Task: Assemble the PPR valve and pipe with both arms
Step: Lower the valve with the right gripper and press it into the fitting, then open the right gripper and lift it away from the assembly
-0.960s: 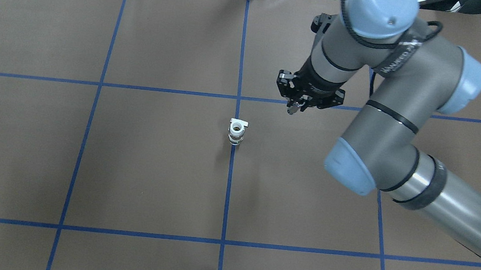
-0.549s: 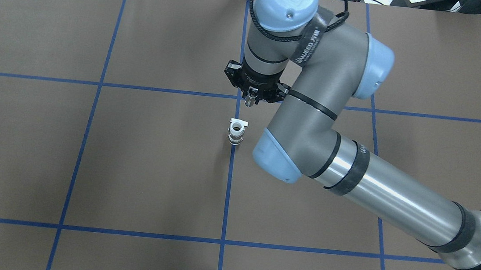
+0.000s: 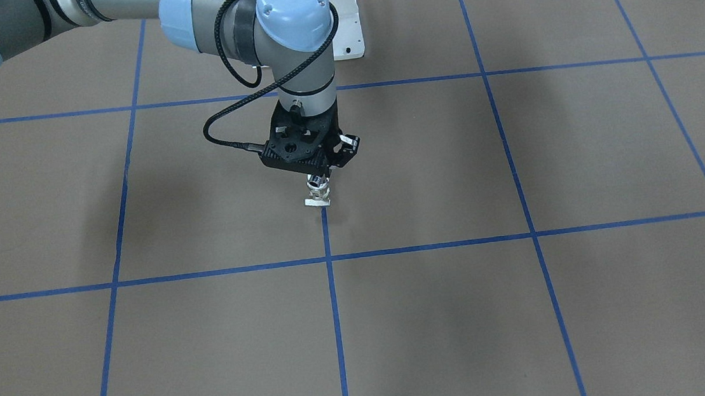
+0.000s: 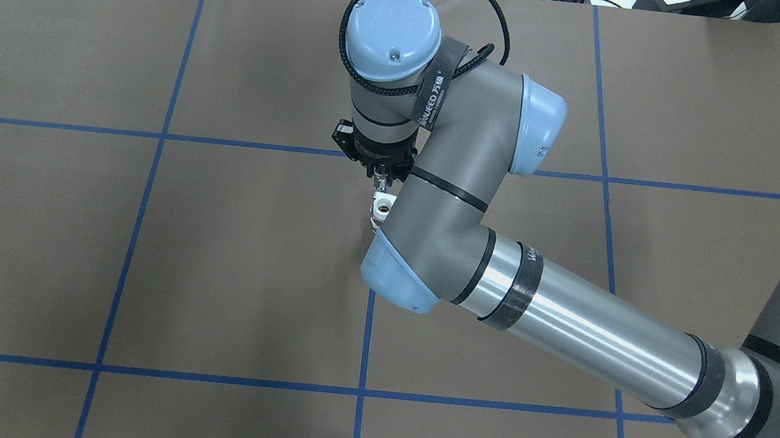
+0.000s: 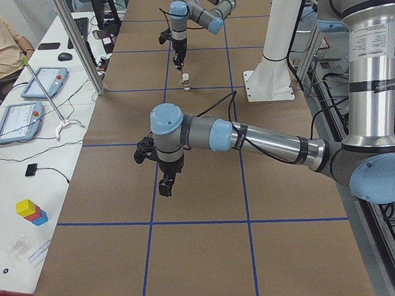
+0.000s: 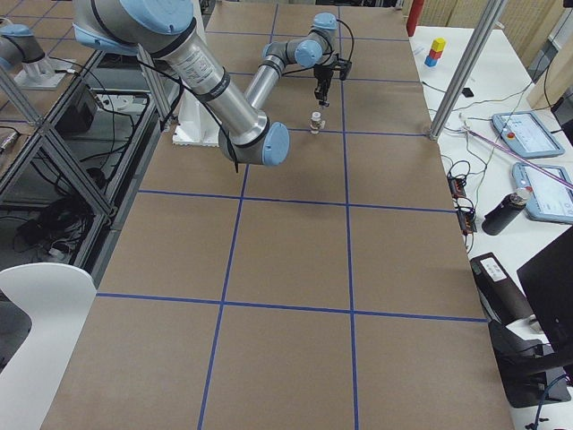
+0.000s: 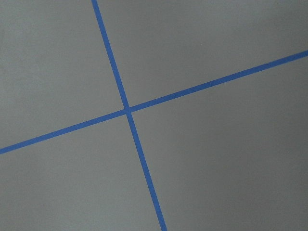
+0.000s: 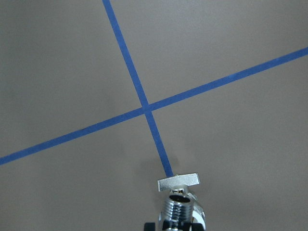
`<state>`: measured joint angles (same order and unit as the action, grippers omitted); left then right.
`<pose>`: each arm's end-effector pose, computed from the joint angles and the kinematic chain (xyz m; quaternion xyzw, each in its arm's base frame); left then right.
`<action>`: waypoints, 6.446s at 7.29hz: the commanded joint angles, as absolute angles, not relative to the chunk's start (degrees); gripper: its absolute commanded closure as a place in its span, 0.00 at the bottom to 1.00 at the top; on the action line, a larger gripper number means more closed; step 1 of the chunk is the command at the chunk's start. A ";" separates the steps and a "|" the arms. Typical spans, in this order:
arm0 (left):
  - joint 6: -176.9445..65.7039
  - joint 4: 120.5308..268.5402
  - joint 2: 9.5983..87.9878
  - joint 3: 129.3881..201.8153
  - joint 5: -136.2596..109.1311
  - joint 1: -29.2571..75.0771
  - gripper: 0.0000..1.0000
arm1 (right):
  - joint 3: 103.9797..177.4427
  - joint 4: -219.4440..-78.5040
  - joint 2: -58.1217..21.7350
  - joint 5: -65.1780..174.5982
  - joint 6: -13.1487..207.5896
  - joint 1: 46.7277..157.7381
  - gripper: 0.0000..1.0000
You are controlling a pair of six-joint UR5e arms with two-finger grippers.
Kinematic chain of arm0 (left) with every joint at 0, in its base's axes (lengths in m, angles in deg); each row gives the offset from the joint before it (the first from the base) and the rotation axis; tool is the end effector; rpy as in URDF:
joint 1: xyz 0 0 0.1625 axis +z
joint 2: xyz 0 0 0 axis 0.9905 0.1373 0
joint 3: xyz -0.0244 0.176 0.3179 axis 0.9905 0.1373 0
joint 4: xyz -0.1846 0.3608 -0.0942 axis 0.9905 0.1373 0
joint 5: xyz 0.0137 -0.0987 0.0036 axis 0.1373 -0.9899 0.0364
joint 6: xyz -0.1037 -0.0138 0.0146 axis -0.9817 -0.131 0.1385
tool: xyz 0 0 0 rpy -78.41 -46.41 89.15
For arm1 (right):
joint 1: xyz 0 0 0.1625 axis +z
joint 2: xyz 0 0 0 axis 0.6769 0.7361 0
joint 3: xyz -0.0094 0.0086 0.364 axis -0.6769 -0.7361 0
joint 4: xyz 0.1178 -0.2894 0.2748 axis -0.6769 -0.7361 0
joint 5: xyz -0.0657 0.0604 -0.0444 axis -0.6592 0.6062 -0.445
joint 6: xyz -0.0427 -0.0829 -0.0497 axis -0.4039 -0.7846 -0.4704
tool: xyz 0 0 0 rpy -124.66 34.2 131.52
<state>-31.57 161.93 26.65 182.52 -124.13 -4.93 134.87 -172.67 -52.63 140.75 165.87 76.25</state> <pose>-0.0379 -0.4772 0.4838 0.0930 0.3534 0.1277 0.9220 -0.5131 -0.4602 0.0733 -0.0318 -0.3790 0.1731 0.9085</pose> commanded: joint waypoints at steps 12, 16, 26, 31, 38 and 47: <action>-31.49 161.93 26.65 182.39 -124.13 -4.99 0.00 | 134.90 -173.74 -52.05 139.44 165.89 74.42 1.00; -31.49 161.93 26.65 182.39 -124.13 -4.99 0.00 | 134.82 -173.65 -51.97 138.04 165.89 74.33 1.00; -31.40 162.02 26.56 182.39 -124.13 -4.99 0.00 | 134.99 -173.57 -51.79 137.33 165.89 73.72 1.00; -31.40 162.10 25.60 182.65 -124.13 -4.99 0.00 | 134.90 -173.30 -51.44 137.33 165.80 73.54 1.00; -31.40 162.72 25.51 182.39 -124.13 -5.08 0.00 | 135.52 -173.21 -50.91 137.07 165.27 73.36 0.01; -31.57 162.72 25.51 181.42 -124.04 -5.08 0.00 | 148.94 -173.39 -38.31 140.74 153.99 82.12 0.00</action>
<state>-31.49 162.72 25.51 181.81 -124.11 -5.01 145.04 -173.49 -44.06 138.77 159.61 78.36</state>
